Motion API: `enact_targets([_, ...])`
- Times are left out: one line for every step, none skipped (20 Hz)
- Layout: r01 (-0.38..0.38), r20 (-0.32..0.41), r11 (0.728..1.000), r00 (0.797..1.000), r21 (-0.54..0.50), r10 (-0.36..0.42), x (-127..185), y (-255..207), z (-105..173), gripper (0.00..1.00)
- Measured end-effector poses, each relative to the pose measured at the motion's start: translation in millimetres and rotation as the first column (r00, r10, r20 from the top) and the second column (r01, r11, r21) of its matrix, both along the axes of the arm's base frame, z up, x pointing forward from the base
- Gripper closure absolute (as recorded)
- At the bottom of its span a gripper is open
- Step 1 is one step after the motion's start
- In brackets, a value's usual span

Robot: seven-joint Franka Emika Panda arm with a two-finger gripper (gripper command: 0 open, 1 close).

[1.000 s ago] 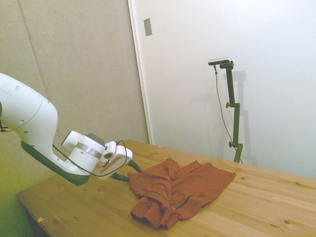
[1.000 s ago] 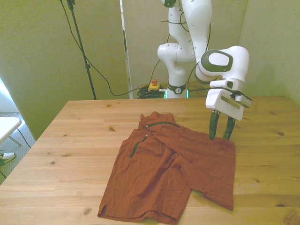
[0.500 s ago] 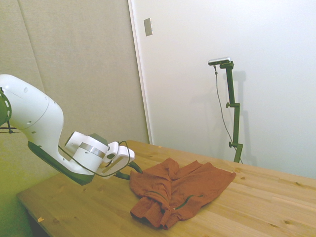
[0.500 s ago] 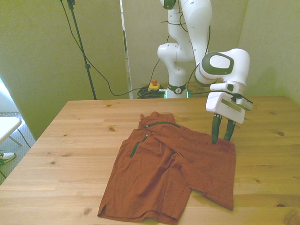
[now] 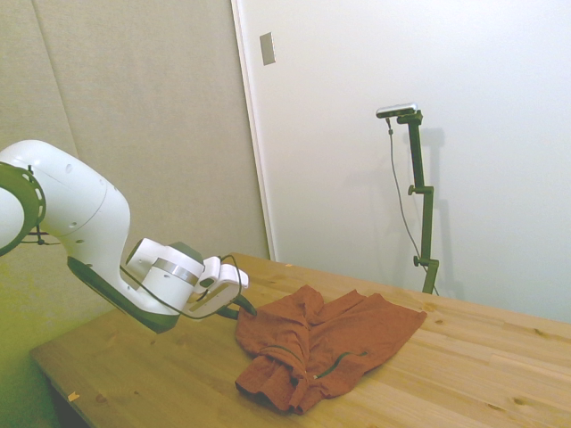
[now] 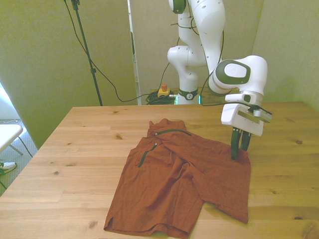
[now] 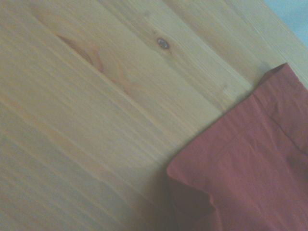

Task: Fold the shorts

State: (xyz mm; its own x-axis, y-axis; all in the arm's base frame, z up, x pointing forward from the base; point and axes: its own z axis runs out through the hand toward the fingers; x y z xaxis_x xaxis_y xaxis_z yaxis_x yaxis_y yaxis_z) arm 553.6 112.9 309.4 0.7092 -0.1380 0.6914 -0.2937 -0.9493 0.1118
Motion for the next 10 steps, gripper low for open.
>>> enact_targets([-0.003, 0.002, 1.000, 1.000, -0.002, 0.003, 3.0, -1.2, -1.0, 1.00])
enact_targets([-0.004, 0.003, 1.000, 1.000, -0.001, 0.004, 5.8, -1.6, -1.8, 1.00])
enact_targets([-0.003, 0.004, 1.000, 1.000, 0.003, 0.003, 8.7, -1.8, -2.4, 1.00])
enact_targets([-0.004, 0.004, 1.000, 1.000, 0.006, 0.004, 11.3, -1.4, -3.0, 1.00])
enact_targets([-0.007, 0.005, 1.000, 1.000, 0.006, 0.007, 13.2, -0.9, -3.9, 1.00])
enact_targets([-0.011, 0.005, 1.000, 1.000, 0.004, 0.011, 14.4, -0.7, -5.1, 1.00])
enact_targets([-0.017, 0.006, 1.000, 1.000, -0.001, 0.017, 14.8, -0.6, -5.8, 1.00])
enact_targets([-0.021, 0.008, 1.000, 1.000, -0.005, 0.022, 15.0, -0.8, -6.1, 1.00])
enact_targets([-0.026, 0.009, 1.000, 1.000, -0.011, 0.026, 15.0, -1.6, -6.3, 1.00])
enact_targets([-0.025, 0.009, 1.000, 1.000, -0.012, 0.025, 15.3, -2.9, -6.3, 1.00])
